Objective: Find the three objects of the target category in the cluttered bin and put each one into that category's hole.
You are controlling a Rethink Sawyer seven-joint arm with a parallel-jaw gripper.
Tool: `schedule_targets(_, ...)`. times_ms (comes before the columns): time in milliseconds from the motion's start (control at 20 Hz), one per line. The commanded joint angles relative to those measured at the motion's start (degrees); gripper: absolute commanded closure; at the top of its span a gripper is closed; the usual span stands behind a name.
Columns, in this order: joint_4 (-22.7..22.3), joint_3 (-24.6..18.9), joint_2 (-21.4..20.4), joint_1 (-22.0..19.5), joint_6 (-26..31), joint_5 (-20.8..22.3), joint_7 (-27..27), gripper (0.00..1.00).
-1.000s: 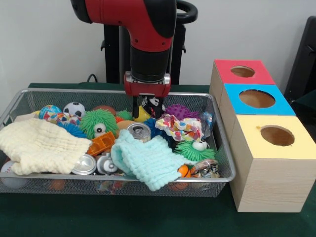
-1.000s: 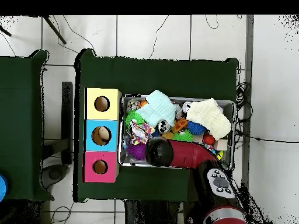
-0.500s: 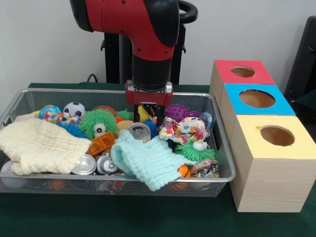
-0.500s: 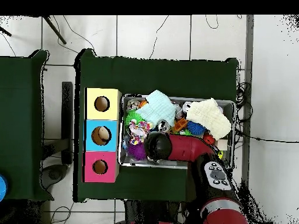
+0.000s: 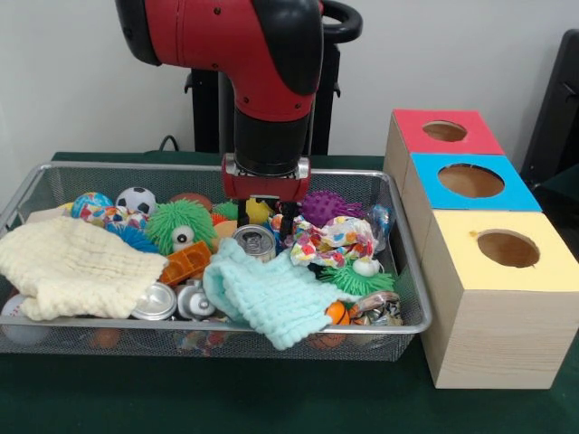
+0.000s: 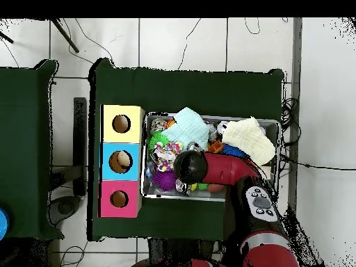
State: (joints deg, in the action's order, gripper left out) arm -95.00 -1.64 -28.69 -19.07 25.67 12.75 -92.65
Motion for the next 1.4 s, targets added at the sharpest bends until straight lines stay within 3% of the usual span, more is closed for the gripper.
schedule_targets(50, 6.38, -4.33, 1.36, -2.45, 3.73, -0.92, -2.01, 0.0)
schedule_targets(1400, 12.25, -4.65, 2.84, -0.94, 9.37, -1.0, -2.33, 0.0)
